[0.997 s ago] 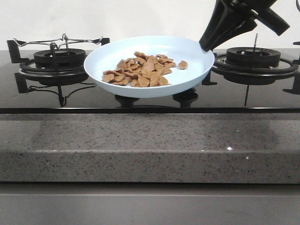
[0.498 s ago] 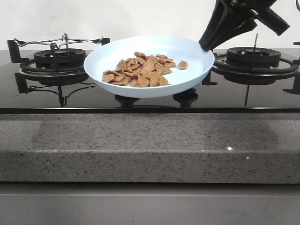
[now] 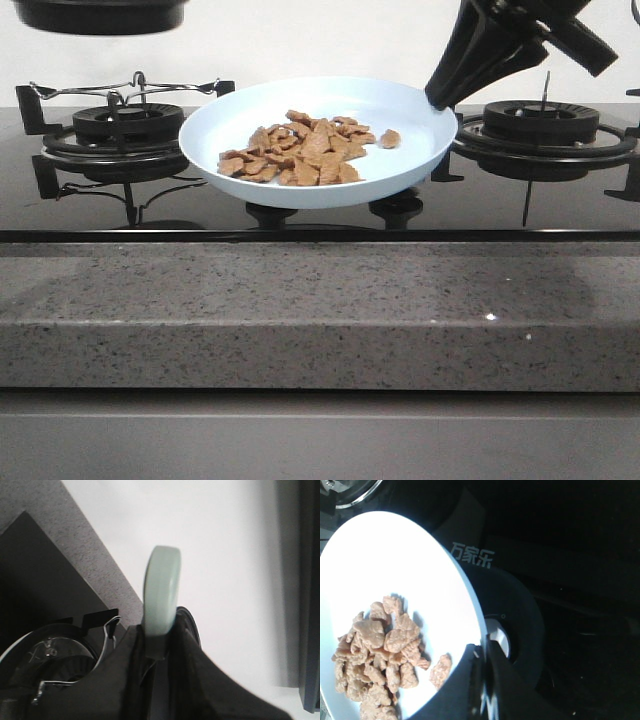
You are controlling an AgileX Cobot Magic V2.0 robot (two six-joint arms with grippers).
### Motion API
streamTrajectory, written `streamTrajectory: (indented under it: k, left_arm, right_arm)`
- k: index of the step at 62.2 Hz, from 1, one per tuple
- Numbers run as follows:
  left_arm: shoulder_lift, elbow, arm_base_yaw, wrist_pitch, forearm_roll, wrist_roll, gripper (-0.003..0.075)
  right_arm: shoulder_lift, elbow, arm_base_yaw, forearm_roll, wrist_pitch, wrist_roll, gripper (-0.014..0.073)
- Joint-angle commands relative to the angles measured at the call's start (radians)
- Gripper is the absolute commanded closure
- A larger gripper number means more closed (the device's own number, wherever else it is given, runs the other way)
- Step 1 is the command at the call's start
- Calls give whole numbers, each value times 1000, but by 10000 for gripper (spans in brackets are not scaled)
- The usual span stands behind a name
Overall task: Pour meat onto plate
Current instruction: 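Carry the empty pan back and set it on its burner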
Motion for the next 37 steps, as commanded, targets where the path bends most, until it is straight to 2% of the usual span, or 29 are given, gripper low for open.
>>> streamTrajectory:
  k: [1,37]
  left_arm:
    - [-41,-29,-5,32,-76,-26,741]
    - [12,47,-5,80,-52,-9,740]
  right_arm:
    - [-51,-23,0,45,-23,-8,645]
    - [-51,-23,0,45,-22,-8,645]
